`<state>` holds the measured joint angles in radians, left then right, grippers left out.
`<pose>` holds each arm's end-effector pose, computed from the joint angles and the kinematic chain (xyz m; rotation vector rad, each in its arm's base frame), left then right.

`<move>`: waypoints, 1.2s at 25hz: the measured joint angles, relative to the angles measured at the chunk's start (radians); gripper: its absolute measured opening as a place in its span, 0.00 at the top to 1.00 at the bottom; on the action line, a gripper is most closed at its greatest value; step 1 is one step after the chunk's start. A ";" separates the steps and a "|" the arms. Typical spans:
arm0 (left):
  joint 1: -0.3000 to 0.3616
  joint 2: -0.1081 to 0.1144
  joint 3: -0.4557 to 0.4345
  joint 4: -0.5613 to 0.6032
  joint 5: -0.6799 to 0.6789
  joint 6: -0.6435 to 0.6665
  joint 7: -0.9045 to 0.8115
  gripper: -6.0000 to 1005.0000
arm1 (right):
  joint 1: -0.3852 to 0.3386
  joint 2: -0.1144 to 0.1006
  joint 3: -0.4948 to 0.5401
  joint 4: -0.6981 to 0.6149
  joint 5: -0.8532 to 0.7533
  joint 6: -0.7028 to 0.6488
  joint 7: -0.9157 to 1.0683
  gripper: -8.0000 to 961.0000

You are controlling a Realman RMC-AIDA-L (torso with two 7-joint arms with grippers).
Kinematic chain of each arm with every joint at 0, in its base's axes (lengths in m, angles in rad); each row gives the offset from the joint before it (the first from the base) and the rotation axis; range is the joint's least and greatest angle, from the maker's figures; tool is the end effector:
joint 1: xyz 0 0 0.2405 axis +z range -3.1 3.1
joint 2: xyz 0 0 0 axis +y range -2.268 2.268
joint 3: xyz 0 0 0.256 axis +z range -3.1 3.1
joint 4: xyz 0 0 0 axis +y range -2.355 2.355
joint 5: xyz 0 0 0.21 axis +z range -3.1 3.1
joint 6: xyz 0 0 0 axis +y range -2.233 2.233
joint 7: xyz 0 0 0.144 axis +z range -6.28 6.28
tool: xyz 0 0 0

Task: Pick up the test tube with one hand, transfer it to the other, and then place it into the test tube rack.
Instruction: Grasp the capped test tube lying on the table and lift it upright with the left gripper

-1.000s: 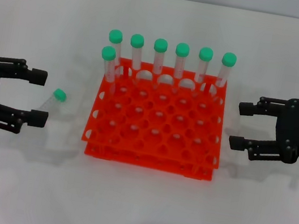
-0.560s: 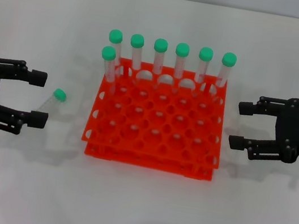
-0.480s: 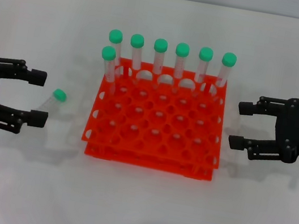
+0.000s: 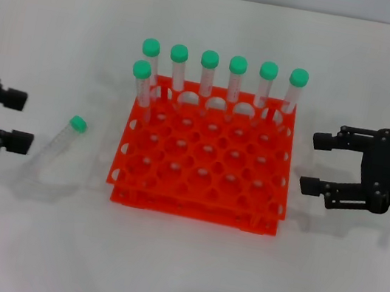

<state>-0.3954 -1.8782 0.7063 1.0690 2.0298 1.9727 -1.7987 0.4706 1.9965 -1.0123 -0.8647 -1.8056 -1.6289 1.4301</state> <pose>-0.2751 0.2877 0.1288 -2.8601 -0.8044 -0.4112 0.2325 0.3267 0.0258 -2.9026 0.3178 0.6227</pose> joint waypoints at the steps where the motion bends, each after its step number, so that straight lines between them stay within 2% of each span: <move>1: -0.008 0.008 0.000 0.008 0.024 0.002 -0.031 0.12 | 0.000 0.000 0.000 0.001 0.000 0.000 -0.001 0.19; 4: -0.039 0.028 0.001 0.022 0.106 0.005 -0.110 0.12 | 0.000 0.002 0.000 0.008 0.001 0.005 -0.008 0.19; 5: -0.039 0.028 0.001 0.022 0.106 0.005 -0.110 0.12 | 0.000 0.002 0.000 0.009 0.002 0.005 -0.009 0.19; 6: -0.066 0.035 0.002 0.024 0.172 0.005 -0.151 0.12 | 0.000 0.004 0.000 0.009 0.002 0.006 -0.009 0.19; 10: -0.122 0.037 0.002 0.024 0.334 0.005 -0.205 0.12 | 0.000 0.008 0.000 0.010 0.002 0.007 -0.009 0.19; 13: -0.163 0.031 0.000 0.021 0.458 -0.004 -0.237 0.12 | 0.002 0.011 0.000 0.010 0.003 0.007 -0.010 0.19; 18: -0.200 0.019 0.002 0.016 0.573 -0.016 -0.266 0.12 | 0.007 0.013 0.000 0.010 0.005 0.009 -0.010 0.19; 25: -0.206 -0.005 0.008 -0.017 0.626 -0.092 -0.280 0.12 | 0.008 0.015 0.000 0.012 0.017 0.011 -0.014 0.19; 28: -0.212 -0.024 0.022 -0.043 0.637 -0.144 -0.277 0.12 | 0.008 0.015 -0.001 0.012 0.019 0.011 -0.014 0.19; 30: -0.216 -0.027 0.025 -0.057 0.640 -0.157 -0.278 0.12 | 0.008 0.015 -0.003 0.012 0.019 0.011 -0.014 0.19</move>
<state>-0.6114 -1.9053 0.7309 1.0119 2.6699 1.8155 -2.0766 0.4786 2.0111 -1.0152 -0.8523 -1.7862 -1.6183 1.4158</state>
